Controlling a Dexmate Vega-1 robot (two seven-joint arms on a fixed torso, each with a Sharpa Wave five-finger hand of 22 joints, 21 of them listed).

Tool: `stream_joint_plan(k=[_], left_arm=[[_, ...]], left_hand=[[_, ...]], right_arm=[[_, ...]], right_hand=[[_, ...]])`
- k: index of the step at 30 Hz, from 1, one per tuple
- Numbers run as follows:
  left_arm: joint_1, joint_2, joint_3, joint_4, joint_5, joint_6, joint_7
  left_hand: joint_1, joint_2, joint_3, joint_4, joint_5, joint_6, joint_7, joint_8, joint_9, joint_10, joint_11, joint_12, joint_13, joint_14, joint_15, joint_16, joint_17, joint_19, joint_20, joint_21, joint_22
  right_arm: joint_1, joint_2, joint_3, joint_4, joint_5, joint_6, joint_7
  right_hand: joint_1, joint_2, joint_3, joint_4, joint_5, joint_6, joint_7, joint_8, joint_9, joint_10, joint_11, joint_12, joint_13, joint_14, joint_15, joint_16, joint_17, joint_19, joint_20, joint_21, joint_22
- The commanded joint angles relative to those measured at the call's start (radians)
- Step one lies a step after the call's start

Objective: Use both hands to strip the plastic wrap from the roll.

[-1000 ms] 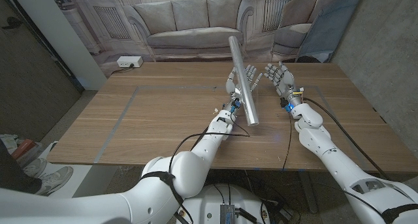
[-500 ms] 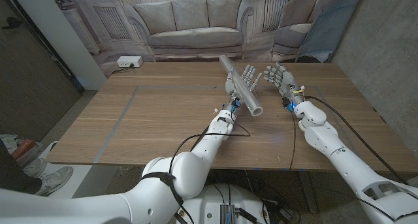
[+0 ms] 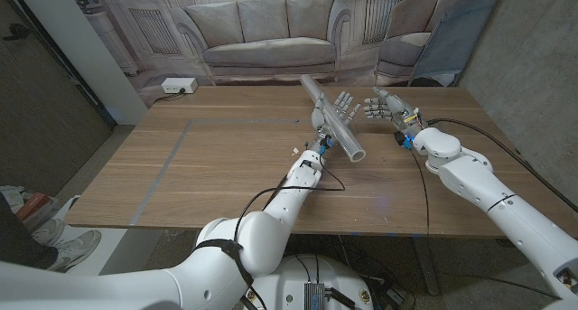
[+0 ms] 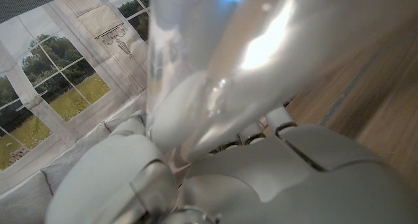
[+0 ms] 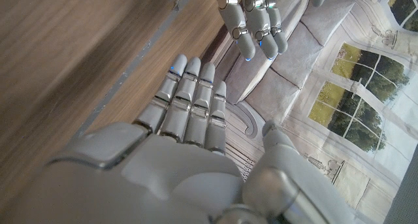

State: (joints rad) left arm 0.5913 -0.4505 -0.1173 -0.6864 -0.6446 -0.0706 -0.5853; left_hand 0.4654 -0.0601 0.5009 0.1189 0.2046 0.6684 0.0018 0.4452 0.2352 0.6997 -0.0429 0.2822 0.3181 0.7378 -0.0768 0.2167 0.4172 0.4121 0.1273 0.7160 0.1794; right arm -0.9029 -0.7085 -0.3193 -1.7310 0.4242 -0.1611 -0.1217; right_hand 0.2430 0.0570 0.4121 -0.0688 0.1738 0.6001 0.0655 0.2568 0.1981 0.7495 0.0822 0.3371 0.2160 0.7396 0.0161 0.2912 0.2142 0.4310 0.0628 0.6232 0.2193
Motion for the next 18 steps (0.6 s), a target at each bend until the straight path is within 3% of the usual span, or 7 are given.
stream_joint_plan(k=[1, 3, 4, 8, 14, 16, 18], left_arm=[[0.0, -0.002, -0.012, -0.017, 0.065, -0.044, 0.012], [-0.017, -0.002, -0.023, 0.014, 0.055, -0.049, -0.007], [-0.009, -0.002, -0.02, -0.005, 0.063, -0.037, 0.004], [-0.029, -0.001, -0.028, 0.033, 0.063, -0.06, -0.01], [-0.026, -0.002, -0.025, 0.023, 0.077, -0.053, 0.006], [-0.054, 0.0, -0.043, 0.071, 0.088, -0.07, -0.021], [-0.044, -0.002, -0.032, 0.055, 0.078, -0.072, -0.006]], left_hand=[[-0.02, -0.014, -0.009, 0.007, -0.002, 0.011, 0.002, 0.012, 0.005, 0.01, 0.006, 0.007, 0.005, 0.015, -0.015, 0.004, -0.001, 0.0, 0.007, -0.005, 0.002], [-0.022, -0.014, -0.01, 0.009, -0.002, 0.013, 0.004, 0.013, 0.006, 0.014, 0.005, 0.009, 0.004, 0.014, -0.013, 0.003, -0.001, 0.0, 0.007, -0.006, 0.002], [-0.024, -0.013, -0.011, 0.009, -0.002, 0.017, 0.007, 0.015, 0.006, 0.018, 0.006, 0.01, 0.004, 0.017, -0.014, 0.004, -0.002, 0.0, 0.007, -0.007, 0.002], [-0.028, -0.01, -0.012, 0.011, -0.002, 0.021, 0.008, 0.016, 0.006, 0.025, 0.007, 0.014, 0.005, 0.018, -0.014, 0.004, -0.002, 0.004, 0.006, -0.008, 0.003], [-0.032, -0.001, -0.011, 0.014, -0.001, 0.03, 0.005, 0.021, 0.006, 0.036, 0.007, 0.02, 0.006, 0.026, -0.015, 0.006, -0.004, 0.009, 0.001, -0.01, 0.003], [-0.032, 0.001, -0.011, 0.014, -0.001, 0.031, 0.007, 0.022, 0.006, 0.036, 0.006, 0.02, 0.006, 0.027, -0.016, 0.006, -0.005, 0.01, 0.0, -0.01, 0.003], [-0.033, 0.002, -0.011, 0.015, -0.001, 0.032, 0.007, 0.022, 0.006, 0.037, 0.004, 0.021, 0.006, 0.029, -0.016, 0.007, -0.006, 0.011, -0.001, -0.011, 0.003]], right_arm=[[-0.004, -0.076, -0.026, -0.15, -0.067, -0.196, -0.097], [0.006, -0.09, -0.035, -0.173, -0.076, -0.235, -0.095], [0.012, -0.096, -0.039, -0.186, -0.079, -0.261, -0.096], [0.036, -0.128, -0.057, -0.236, -0.085, -0.346, -0.076], [0.09, -0.185, -0.095, -0.302, -0.089, -0.471, -0.007], [0.099, -0.195, -0.102, -0.316, -0.089, -0.491, 0.004], [0.103, -0.201, -0.101, -0.321, -0.079, -0.5, 0.019]], right_hand=[[-0.004, -0.012, -0.015, -0.004, -0.001, 0.049, 0.0, 0.024, 0.01, 0.066, 0.0, 0.028, 0.013, 0.06, -0.006, 0.035, 0.019, 0.03, -0.001, 0.025, 0.013], [0.0, -0.013, -0.021, -0.012, 0.0, 0.089, 0.004, 0.041, 0.016, 0.105, -0.001, 0.044, 0.022, 0.11, -0.022, 0.065, 0.034, 0.049, -0.003, 0.045, 0.023], [0.003, -0.012, -0.023, -0.015, 0.0, 0.102, 0.002, 0.047, 0.018, 0.118, 0.001, 0.049, 0.025, 0.12, -0.022, 0.074, 0.04, 0.053, -0.004, 0.051, 0.027], [0.032, -0.012, -0.035, -0.043, 0.001, 0.166, 0.002, 0.078, 0.031, 0.203, -0.011, 0.086, 0.05, 0.206, -0.074, 0.152, 0.088, 0.091, -0.018, 0.101, 0.058], [0.066, -0.01, -0.038, -0.066, 0.003, 0.196, 0.0, 0.096, 0.041, 0.247, -0.022, 0.108, 0.069, 0.242, -0.093, 0.204, 0.126, 0.108, -0.026, 0.134, 0.082], [0.09, -0.007, -0.038, -0.077, 0.003, 0.205, -0.001, 0.103, 0.047, 0.266, -0.028, 0.119, 0.082, 0.257, -0.111, 0.237, 0.152, 0.114, -0.03, 0.153, 0.099], [0.104, -0.008, -0.045, -0.082, 0.001, 0.222, -0.006, 0.114, 0.055, 0.285, -0.031, 0.132, 0.097, 0.259, -0.12, 0.268, 0.183, 0.124, -0.038, 0.177, 0.119]])
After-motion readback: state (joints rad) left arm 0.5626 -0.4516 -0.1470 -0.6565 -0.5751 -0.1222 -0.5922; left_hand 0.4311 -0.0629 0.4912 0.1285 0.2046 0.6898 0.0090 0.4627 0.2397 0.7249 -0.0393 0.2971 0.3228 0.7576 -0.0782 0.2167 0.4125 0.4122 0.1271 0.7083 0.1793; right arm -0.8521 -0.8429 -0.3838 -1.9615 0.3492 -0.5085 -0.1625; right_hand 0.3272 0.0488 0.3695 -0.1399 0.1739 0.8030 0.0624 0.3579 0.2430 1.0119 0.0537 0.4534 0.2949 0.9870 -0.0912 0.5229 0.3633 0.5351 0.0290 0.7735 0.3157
